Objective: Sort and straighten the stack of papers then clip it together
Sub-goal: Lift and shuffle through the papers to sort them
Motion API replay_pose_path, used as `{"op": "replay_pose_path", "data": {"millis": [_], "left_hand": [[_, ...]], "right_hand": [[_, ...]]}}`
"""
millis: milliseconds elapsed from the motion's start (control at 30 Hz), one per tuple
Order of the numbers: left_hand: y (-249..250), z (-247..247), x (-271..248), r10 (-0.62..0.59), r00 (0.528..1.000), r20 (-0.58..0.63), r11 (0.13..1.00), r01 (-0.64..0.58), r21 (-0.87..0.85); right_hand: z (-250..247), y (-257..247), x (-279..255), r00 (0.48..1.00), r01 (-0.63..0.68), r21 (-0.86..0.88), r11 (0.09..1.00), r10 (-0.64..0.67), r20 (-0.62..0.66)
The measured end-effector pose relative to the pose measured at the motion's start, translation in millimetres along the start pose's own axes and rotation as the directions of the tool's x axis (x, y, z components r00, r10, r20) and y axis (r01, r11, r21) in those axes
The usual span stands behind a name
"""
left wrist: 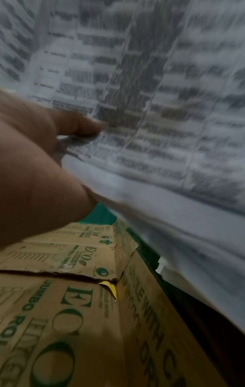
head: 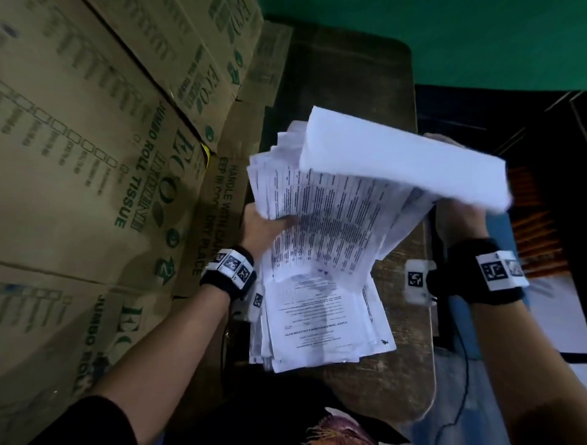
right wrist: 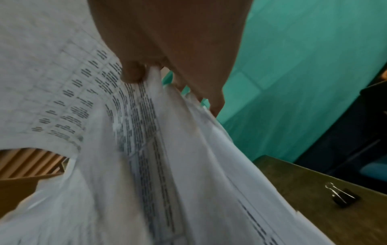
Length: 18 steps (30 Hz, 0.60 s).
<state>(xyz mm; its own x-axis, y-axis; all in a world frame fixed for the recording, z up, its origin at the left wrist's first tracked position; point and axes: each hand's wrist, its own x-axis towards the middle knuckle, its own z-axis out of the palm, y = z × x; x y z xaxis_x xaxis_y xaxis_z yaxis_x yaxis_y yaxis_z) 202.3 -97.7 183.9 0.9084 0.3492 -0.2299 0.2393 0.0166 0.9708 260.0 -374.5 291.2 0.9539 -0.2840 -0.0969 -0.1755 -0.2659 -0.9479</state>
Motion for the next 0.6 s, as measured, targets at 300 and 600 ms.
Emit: {"op": "replay_pose_path", "data": {"millis": [300, 600], "left_hand": [[-13.1, -25.7, -24.9, -0.263, 0.891, 0.370, 0.948, 0.311, -0.074], [-115.5, -28.7, -11.3, -0.671, 0.735, 0.099, 0.741, 0.661, 0.115]], "right_hand": [[32.2, 8.4, 20.2, 0.978, 0.123, 0.286, 0.950, -0.165, 0.128], [102.4, 74.7, 28.0, 0.961, -0.065, -0.138, 0.988, 0.100, 0.259]]}}
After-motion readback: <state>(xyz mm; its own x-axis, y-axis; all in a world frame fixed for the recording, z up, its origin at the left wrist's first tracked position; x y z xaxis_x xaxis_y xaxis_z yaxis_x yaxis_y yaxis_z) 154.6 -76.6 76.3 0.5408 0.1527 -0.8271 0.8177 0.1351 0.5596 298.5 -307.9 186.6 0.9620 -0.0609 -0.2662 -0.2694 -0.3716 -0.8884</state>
